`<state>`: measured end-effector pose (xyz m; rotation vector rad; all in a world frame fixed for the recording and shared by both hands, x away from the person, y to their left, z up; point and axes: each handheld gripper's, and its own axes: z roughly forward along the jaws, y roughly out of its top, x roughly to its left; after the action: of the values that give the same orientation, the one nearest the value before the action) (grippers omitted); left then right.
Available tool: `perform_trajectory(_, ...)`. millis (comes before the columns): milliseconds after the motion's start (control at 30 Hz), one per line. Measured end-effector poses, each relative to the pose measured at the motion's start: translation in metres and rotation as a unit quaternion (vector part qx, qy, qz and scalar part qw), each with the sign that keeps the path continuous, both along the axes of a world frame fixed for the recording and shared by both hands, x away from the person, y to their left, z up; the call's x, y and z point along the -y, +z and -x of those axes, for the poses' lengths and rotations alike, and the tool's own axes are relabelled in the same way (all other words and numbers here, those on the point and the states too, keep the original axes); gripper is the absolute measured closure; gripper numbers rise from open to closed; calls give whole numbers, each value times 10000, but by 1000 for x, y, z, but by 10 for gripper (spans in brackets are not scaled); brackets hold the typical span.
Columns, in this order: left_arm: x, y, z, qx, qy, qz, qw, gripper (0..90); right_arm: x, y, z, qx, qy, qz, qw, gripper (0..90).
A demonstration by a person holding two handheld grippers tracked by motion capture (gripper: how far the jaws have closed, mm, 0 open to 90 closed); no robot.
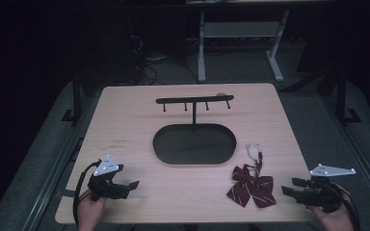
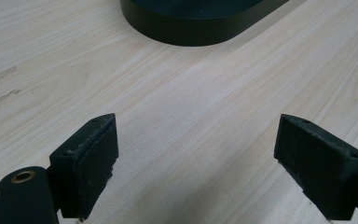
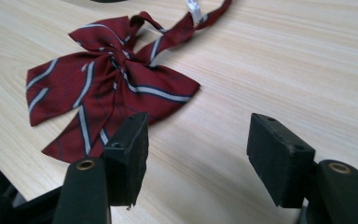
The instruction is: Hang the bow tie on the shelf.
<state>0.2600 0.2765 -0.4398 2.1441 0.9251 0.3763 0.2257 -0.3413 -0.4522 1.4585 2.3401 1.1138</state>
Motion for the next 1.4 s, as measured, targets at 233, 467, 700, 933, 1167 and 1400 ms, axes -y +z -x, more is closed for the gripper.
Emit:
perform_trajectory(233,0,1,4,27,-54,67,10000,135,-7,3,-2,40,131,12,9999,383)
perform_trajectory(467,3,2,4,80,-125,111,9998,135,-19,12,-4,161,292,158,9993,394)
perform_trajectory(700,0,0,2,42,-128,71,9999,135,-25,27,-7,223,436,218,9986,392)
perform_trajectory(933,3,1,3,75,-201,143,9997,135,-32,44,-20,163,453,345,9982,413)
perform_trajectory(1167,3,2,2,79,-247,110,9996,135,-41,55,-39,22,564,465,9973,415)
perform_trajectory(1400,4,2,3,83,-254,99,9996,135,-52,67,-57,18,613,684,9958,430)
